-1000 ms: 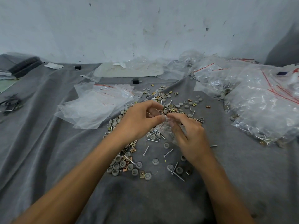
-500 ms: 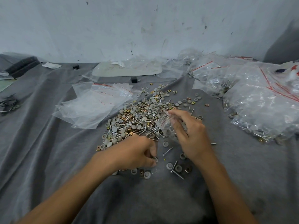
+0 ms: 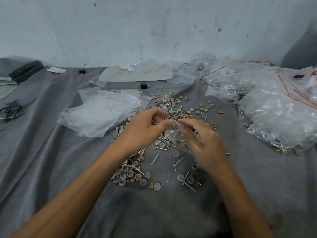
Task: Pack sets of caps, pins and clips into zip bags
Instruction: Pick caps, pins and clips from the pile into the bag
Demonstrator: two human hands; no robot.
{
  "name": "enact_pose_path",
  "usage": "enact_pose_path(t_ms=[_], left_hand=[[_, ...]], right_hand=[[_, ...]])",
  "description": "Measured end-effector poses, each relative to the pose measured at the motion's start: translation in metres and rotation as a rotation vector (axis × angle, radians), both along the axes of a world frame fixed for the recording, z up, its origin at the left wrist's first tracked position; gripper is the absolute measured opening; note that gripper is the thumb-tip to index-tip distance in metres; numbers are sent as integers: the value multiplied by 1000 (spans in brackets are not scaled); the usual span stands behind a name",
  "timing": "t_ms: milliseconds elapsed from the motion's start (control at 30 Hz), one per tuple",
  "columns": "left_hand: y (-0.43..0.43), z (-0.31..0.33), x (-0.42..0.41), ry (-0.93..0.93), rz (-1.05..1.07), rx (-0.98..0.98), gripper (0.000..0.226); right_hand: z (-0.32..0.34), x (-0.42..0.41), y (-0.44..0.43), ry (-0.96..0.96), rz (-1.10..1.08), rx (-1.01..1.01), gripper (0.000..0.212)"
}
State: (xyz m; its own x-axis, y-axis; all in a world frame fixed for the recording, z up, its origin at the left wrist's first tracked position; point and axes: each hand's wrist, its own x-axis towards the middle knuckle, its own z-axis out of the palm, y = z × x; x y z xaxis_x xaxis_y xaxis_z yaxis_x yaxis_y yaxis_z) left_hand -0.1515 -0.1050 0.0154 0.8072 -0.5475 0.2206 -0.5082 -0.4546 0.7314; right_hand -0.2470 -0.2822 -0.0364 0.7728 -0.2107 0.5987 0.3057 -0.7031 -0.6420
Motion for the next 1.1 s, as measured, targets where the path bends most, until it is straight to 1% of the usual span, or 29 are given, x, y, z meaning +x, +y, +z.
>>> enact_pose_path(t_ms=[67,100,167,233,300,467,600,800,967,1100], left_hand=[[1,-3,7,10,93,-46,4],[3,-6,10,-8,126,-10,4],[2,-15,12,-41,105,159,10],[-3,-26,12,-51,45,335,9],[-11,-36,13,-85,24,426,5],[-27,-41,21,-150,33,505,9],[-30,-39,26,-216,4,603,19],[-29,-38,21,-409,-72,687,23],[-25,-39,13,-508,-101,731,19],[-23,-41,7,-506,-87,779,12]], right_hand=[[0,0,-3,-11,-26,28,25],[0,-1,-4,-20,-48,44,24],[0,-1,-6,-50,-86,84,24],[2,-1,-7,-73,-105,114,23],[3,-1,-7,-78,-115,116,23],[2,-2,-7,-76,-109,120,24],[2,-1,-7,-79,-102,118,24],[0,-2,-8,-83,-93,116,24],[0,-2,-7,-62,-98,119,24],[0,-2,-7,-51,-97,104,24]])
